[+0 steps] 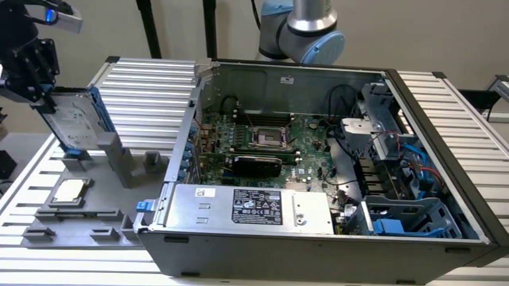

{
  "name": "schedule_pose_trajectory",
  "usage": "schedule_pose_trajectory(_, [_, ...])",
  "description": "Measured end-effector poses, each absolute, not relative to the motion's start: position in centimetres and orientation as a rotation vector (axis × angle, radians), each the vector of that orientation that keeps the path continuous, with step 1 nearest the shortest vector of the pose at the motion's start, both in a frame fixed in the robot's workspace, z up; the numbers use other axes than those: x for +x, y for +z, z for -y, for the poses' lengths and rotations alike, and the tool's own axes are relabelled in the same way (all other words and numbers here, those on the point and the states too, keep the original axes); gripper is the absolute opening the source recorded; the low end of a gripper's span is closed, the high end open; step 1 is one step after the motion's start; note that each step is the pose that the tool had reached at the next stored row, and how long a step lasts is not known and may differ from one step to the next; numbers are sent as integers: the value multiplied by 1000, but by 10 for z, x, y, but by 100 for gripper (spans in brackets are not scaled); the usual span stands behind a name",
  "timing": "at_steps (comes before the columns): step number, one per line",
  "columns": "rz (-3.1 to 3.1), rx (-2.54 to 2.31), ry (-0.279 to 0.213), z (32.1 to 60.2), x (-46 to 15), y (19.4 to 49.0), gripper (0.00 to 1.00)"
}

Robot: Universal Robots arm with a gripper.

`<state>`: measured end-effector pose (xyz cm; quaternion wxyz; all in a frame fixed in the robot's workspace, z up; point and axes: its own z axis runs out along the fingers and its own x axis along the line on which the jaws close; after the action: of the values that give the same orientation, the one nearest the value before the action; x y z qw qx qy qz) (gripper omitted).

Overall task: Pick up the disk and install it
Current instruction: 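Insert the disk into the insertion slot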

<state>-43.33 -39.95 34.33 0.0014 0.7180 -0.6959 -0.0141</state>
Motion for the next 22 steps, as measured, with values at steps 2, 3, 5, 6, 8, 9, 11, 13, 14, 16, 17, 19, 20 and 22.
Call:
schedule_pose_trajectory(2, [2184, 2254, -44, 399, -432, 352, 32])
schedule_pose_trajectory(3, [2184, 2254, -44, 399, -431, 357, 32])
schedule_pose_trajectory(5, [2184, 2254, -44, 399, -430, 366, 32])
schedule_pose_trajectory(6, [2184, 2254, -44, 399, -429, 370, 32])
schedule_pose_trajectory(8, [2184, 2254, -44, 399, -426, 380, 32])
schedule_pose_trajectory(9, [2184, 2254, -44, 399, -424, 384, 32])
schedule_pose_trajectory(11, [2184, 2254, -44, 398, -419, 393, 32])
schedule_pose_trajectory(13, [2184, 2254, -44, 399, -413, 402, 32])
schedule_pose_trajectory(14, [2184, 2254, -44, 399, -408, 407, 32])
schedule_pose_trajectory(16, [2184, 2254, -45, 399, -400, 416, 32])
schedule_pose_trajectory(17, [2184, 2253, -45, 398, -395, 420, 32])
schedule_pose_trajectory(19, [2184, 2253, -46, 398, -386, 430, 32])
schedule_pose_trajectory(20, [2183, 2253, -46, 399, -381, 434, 32])
schedule_pose_trajectory(22, [2183, 2253, -47, 399, -372, 443, 32])
